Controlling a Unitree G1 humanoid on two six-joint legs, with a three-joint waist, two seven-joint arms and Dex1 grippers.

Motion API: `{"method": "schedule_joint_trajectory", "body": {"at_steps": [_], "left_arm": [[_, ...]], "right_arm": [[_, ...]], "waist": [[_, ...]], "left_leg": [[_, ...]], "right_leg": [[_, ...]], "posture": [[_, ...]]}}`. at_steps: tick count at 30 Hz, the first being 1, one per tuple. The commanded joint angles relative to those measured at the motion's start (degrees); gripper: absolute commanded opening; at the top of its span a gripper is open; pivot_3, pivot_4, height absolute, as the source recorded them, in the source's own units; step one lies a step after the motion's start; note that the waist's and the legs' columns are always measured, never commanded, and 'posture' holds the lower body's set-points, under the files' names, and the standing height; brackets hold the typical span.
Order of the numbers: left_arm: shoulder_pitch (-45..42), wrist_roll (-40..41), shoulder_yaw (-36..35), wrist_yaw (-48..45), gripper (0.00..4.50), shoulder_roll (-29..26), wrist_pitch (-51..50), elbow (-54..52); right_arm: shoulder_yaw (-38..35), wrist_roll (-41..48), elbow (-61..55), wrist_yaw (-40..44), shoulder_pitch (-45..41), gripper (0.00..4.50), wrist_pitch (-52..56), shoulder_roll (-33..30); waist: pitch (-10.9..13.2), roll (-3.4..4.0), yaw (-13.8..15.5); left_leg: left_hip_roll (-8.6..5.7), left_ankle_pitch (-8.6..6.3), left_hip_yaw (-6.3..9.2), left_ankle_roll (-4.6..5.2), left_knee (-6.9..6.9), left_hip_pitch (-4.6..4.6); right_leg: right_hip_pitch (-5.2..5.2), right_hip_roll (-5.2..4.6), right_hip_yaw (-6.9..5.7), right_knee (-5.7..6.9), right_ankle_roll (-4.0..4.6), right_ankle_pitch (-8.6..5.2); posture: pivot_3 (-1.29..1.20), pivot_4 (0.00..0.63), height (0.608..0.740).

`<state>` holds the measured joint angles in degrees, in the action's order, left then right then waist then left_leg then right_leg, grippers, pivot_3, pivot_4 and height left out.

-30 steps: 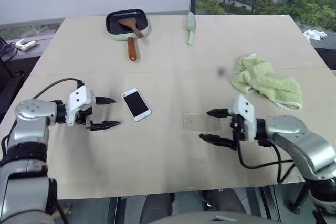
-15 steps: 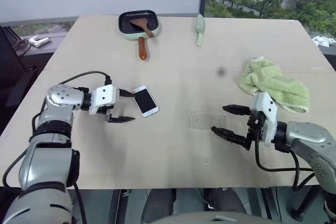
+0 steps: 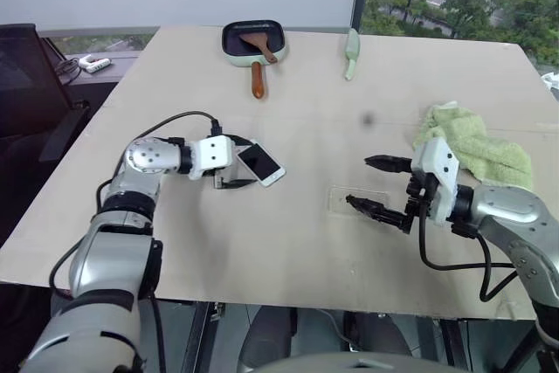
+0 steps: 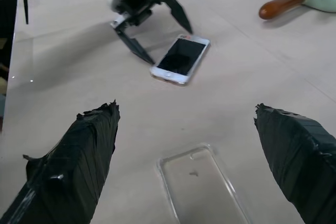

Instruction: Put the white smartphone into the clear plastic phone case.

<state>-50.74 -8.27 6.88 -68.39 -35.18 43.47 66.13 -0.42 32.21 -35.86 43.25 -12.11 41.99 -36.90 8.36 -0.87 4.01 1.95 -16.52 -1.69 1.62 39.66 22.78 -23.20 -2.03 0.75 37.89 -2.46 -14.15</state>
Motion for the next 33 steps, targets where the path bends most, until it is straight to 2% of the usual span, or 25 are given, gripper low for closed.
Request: {"method": "schedule_joint_trajectory", "body": {"at_steps": [1, 5, 8, 12, 20, 29, 33], "left_arm": [[-2.09, -1.86, 1.56, 4.29, 4.5, 3.17, -0.18, 0.74], [-3.83, -1.02, 0.98, 5.31, 4.5, 6.37, -3.11, 1.47], [-4.09, -1.77, 1.53, 4.82, 4.5, 6.95, -6.08, 2.4], [-4.4, 1.09, -0.84, 2.9, 4.5, 7.24, -11.53, 3.03], [-4.41, 12.35, -8.87, -10.54, 4.5, 5.02, -26.69, -0.04], [-1.63, 7.7, -5.59, -11.85, 4.5, -2.62, -25.59, 1.28], [-2.36, 3.27, -2.59, -7.83, 4.5, -2.93, -24.5, 3.43]], "right_arm": [[0.05, -0.04, -0.5, -0.09, -0.63, 4.45, -2.41, 0.36], [0.49, -0.28, -0.16, -0.12, -0.29, 4.45, -3.48, 0.71], [0.86, -0.45, -0.16, -0.27, 0.0, 4.45, -3.91, 0.67], [0.77, -0.55, -0.34, -0.5, 0.37, 4.45, -3.99, 0.39], [1.22, -0.97, 0.0, -0.87, 0.52, 4.45, -3.98, 0.24], [2.36, -2.02, 1.33, -0.41, -0.71, 4.45, -4.17, 0.17], [2.7, -2.27, 1.49, -0.33, -0.95, 4.45, -4.22, 0.27]], "waist": [[0.01, -0.02, -0.07], [0.07, -0.11, -0.98], [0.07, -0.12, -2.12], [0.07, -0.12, -2.85], [0.19, -0.25, -3.76], [0.24, -0.28, -4.68], [0.23, -0.29, -4.37]], "left_leg": [[-0.01, 0.0, 0.01, 0.0, 0.02, 0.02], [-0.01, -0.01, 0.03, 0.0, 0.02, 0.09], [-0.01, -0.01, 0.07, 0.01, -0.04, 0.14], [0.0, -0.01, 0.22, 0.01, -0.17, 0.11], [0.05, -0.01, 0.44, 0.0, -0.17, 0.15], [0.12, -0.01, 0.42, 0.0, -0.3, 0.2], [0.11, -0.01, 0.41, 0.0, -0.28, 0.2]], "right_leg": [[0.0, 0.0, -0.01, -0.01, 0.0, 0.0], [-0.04, 0.01, -0.02, -0.03, -0.03, 0.0], [-0.1, 0.02, -0.03, -0.04, -0.13, -0.06], [-0.12, 0.03, -0.13, -0.01, -0.14, -0.07], [-0.19, 0.08, -0.08, 0.02, -0.13, -0.07], [-0.37, 0.13, -0.03, 0.04, -0.12, -0.08], [-0.35, 0.12, -0.02, 0.05, -0.12, -0.08]], "posture": [[0.0, 0.15, 0.74], [0.0, 0.15, 0.74], [0.0, 0.15, 0.74], [0.0, 0.15, 0.74], [0.0, 0.15, 0.74], [0.0, 0.15, 0.74], [0.0, 0.15, 0.74]]}}
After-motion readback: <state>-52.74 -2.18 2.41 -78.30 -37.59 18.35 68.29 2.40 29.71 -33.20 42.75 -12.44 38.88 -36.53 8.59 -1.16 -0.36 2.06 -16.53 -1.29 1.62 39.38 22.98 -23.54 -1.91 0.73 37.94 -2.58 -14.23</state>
